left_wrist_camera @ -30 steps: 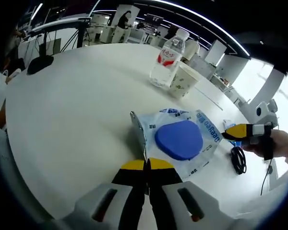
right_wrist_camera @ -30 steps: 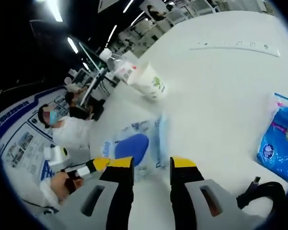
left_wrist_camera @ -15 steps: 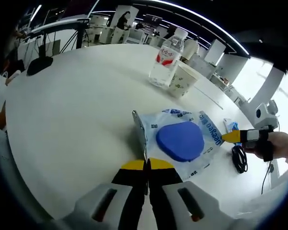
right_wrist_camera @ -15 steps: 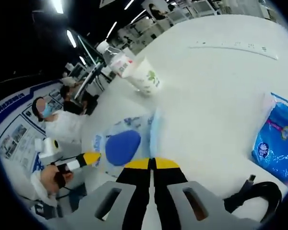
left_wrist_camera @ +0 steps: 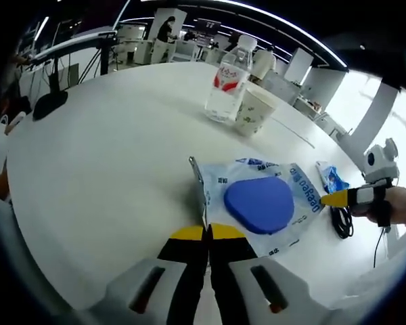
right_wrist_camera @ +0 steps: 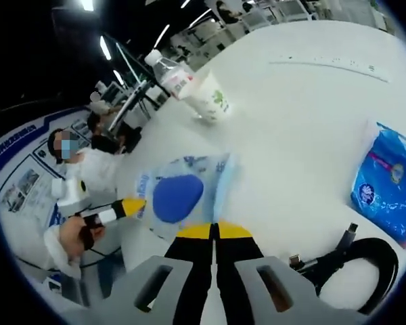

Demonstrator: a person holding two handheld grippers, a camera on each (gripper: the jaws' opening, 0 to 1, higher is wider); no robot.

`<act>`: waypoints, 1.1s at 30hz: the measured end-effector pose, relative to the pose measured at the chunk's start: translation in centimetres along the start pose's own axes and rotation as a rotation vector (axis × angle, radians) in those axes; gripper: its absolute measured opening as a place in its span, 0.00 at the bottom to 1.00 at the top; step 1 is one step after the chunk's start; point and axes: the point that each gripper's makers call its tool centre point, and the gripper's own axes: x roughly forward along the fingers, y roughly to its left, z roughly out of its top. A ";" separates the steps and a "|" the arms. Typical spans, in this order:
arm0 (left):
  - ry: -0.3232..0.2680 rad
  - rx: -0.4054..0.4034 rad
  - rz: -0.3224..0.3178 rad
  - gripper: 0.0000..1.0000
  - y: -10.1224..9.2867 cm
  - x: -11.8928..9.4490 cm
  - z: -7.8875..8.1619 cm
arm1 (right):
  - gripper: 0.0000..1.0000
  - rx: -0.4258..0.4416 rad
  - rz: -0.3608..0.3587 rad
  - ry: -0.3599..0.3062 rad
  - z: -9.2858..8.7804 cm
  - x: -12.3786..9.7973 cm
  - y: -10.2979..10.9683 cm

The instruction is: Arrange the tabletop items into an orderly group along one side of the table until the central work area is clear of visible clutter.

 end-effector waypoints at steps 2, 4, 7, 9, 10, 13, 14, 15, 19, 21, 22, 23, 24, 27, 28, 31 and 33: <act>0.005 0.013 -0.004 0.00 0.0 0.1 0.0 | 0.00 0.022 0.004 -0.005 -0.2 -0.1 -0.1; 0.008 0.018 -0.007 0.00 0.0 0.2 0.1 | 0.00 0.025 0.004 -0.004 -0.2 -0.2 0.0; 0.011 0.023 -0.010 0.00 0.0 0.3 0.1 | 0.00 0.025 0.014 -0.004 -0.1 -0.1 0.2; 0.011 0.022 -0.013 0.00 0.0 0.3 0.1 | 0.00 0.021 0.023 -0.017 0.2 -0.1 0.2; 0.011 0.020 -0.016 0.00 0.0 0.3 0.1 | 0.00 0.012 0.021 -0.030 0.4 -0.1 0.2; 0.008 0.012 -0.019 0.00 0.0 0.3 0.1 | 0.19 0.016 0.023 -0.030 0.6 0.5 0.4; 0.007 0.012 -0.019 0.00 0.0 0.3 0.1 | 0.27 0.022 0.023 -0.023 0.5 0.7 0.5; 0.006 0.011 -0.020 0.00 -0.1 0.3 0.2 | 0.32 0.021 0.019 -0.017 0.4 0.9 0.6; 0.003 -0.038 -0.031 0.00 -0.2 0.3 0.1 | 0.05 -0.016 -0.002 0.016 0.0 1.4 0.4; 0.004 -0.098 -0.010 0.00 0.2 0.3 0.1 | 0.02 0.008 -0.006 0.015 0.0 1.5 0.2; -0.008 -0.090 0.011 0.04 0.6 0.3 0.2 | 0.02 0.042 -0.007 0.023 -0.3 1.5 0.3; -0.007 -0.091 0.025 0.06 0.8 0.2 0.1 | 0.02 0.033 -0.012 0.016 -0.1 1.5 0.1; -0.012 -0.098 0.023 0.07 0.8 0.0 0.1 | 0.00 0.029 -0.007 0.014 -0.2 1.4 0.2; -0.013 -0.129 0.038 0.13 0.9 -0.3 0.0 | 0.00 0.009 -0.029 0.005 -0.1 1.4 0.0; -0.010 -0.131 0.039 0.16 0.9 -0.5 -0.1 | 0.00 0.016 -0.024 0.008 -0.2 1.4 0.1; -0.002 -0.126 0.058 0.21 0.7 -1.1 -0.4 | 0.00 0.038 -0.028 0.001 -0.2 1.4 0.0; -0.003 -0.148 0.053 0.22 0.5 -1.5 -0.8 | 0.00 0.050 -0.027 -0.004 -0.2 1.4 -0.1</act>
